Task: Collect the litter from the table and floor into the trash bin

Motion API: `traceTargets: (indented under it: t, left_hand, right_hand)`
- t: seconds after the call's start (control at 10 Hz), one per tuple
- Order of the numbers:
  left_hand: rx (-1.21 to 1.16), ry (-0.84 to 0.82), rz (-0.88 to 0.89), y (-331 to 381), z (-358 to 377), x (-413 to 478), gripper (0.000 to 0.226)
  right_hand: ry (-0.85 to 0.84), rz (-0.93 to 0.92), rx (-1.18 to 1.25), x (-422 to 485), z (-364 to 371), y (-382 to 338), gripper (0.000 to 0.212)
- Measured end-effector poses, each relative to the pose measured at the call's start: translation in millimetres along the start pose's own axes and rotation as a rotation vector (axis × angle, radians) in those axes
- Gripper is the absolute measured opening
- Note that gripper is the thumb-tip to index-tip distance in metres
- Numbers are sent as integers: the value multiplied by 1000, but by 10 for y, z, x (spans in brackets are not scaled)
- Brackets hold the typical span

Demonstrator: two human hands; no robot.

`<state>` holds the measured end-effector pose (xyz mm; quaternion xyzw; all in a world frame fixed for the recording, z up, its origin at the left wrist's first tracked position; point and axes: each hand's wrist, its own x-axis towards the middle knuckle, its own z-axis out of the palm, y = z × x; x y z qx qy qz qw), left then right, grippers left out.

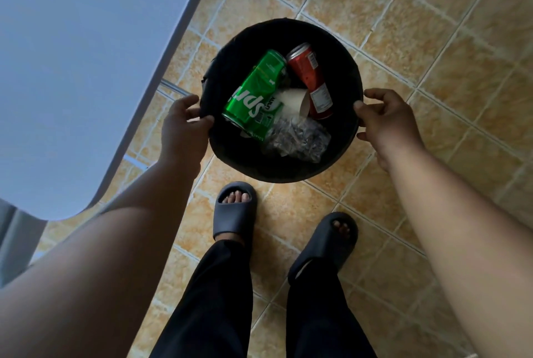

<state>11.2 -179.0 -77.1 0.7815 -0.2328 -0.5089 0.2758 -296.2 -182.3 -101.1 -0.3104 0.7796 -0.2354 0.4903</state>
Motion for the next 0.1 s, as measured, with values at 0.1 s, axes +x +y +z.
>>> traceTargets:
  t: [0.1]
  left_hand:
    - [198,136,90,-25,25,-118,50]
  right_hand:
    - [59,-27,-69,-111,-47,-48,27]
